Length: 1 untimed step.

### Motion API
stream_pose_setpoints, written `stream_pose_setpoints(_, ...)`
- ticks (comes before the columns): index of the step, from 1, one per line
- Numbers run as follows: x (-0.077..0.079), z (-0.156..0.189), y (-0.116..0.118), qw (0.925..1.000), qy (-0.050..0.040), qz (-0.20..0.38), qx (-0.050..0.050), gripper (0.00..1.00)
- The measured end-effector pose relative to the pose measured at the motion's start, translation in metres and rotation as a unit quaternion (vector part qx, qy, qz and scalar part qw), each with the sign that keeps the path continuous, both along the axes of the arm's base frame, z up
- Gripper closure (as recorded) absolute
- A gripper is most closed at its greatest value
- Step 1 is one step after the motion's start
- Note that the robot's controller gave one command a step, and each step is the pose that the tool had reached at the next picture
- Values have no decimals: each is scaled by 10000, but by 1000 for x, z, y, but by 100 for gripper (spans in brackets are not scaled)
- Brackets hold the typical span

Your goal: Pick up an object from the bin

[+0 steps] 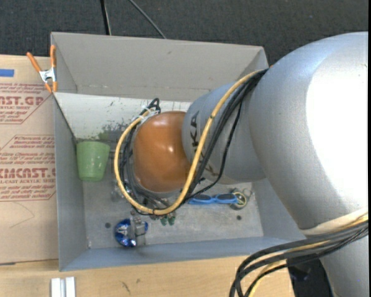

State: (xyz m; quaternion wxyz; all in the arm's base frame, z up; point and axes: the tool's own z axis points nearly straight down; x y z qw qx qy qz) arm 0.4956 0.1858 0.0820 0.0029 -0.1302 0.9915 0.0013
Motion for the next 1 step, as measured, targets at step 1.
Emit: stream_pose_setpoints(1,-1,1,-1,10000,31,4,-12,100)
